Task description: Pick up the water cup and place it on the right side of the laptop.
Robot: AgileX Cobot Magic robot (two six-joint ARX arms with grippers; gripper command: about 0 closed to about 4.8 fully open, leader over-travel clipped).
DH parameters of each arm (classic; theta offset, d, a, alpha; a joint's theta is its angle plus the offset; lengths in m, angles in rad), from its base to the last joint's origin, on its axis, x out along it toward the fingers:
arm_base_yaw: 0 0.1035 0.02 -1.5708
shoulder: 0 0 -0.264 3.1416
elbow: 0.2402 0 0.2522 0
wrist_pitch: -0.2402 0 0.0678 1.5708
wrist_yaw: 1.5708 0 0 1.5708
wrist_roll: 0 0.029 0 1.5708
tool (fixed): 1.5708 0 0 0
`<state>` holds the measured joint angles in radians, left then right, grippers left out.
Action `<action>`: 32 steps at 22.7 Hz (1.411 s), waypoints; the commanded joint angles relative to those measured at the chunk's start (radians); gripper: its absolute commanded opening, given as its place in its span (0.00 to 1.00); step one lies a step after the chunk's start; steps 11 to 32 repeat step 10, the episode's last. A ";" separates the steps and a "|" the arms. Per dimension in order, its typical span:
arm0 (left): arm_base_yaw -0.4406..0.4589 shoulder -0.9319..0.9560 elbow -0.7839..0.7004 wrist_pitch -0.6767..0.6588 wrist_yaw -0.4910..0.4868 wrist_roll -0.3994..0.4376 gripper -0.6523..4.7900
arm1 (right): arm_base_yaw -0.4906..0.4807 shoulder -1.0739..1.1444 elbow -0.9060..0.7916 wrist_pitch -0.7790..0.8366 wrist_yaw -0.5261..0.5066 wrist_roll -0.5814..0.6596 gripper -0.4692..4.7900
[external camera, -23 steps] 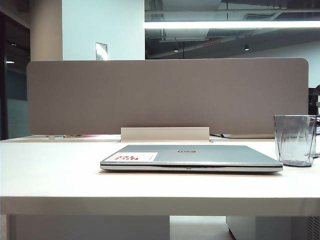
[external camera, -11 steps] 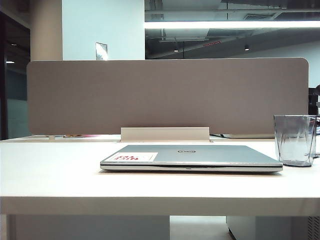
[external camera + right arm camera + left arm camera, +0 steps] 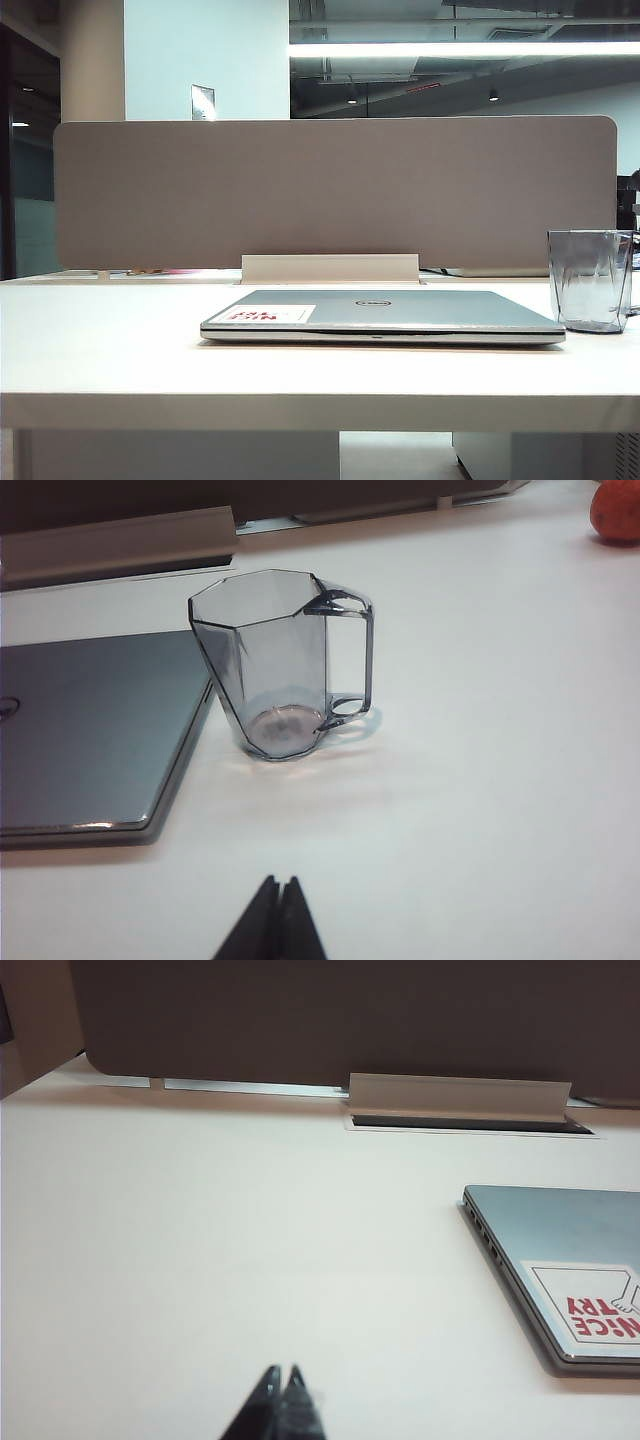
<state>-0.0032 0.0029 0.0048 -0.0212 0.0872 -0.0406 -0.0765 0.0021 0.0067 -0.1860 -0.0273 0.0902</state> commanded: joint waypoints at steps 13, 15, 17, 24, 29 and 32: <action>-0.002 0.001 0.003 0.007 0.006 0.003 0.11 | 0.000 -0.002 -0.006 0.006 0.006 -0.101 0.09; -0.002 0.001 0.003 0.007 0.006 0.003 0.11 | 0.000 -0.002 -0.006 0.006 0.006 -0.101 0.09; -0.002 0.001 0.003 0.007 0.006 0.003 0.11 | 0.000 -0.002 -0.006 0.006 0.006 -0.101 0.09; -0.002 0.001 0.003 0.007 0.006 0.003 0.11 | 0.000 -0.002 -0.006 0.006 0.006 -0.101 0.09; -0.002 0.001 0.003 0.007 0.006 0.003 0.11 | 0.000 -0.002 -0.006 0.006 0.006 -0.101 0.09; -0.002 0.001 0.003 0.007 0.006 0.003 0.11 | 0.000 -0.002 -0.006 0.006 0.006 -0.101 0.09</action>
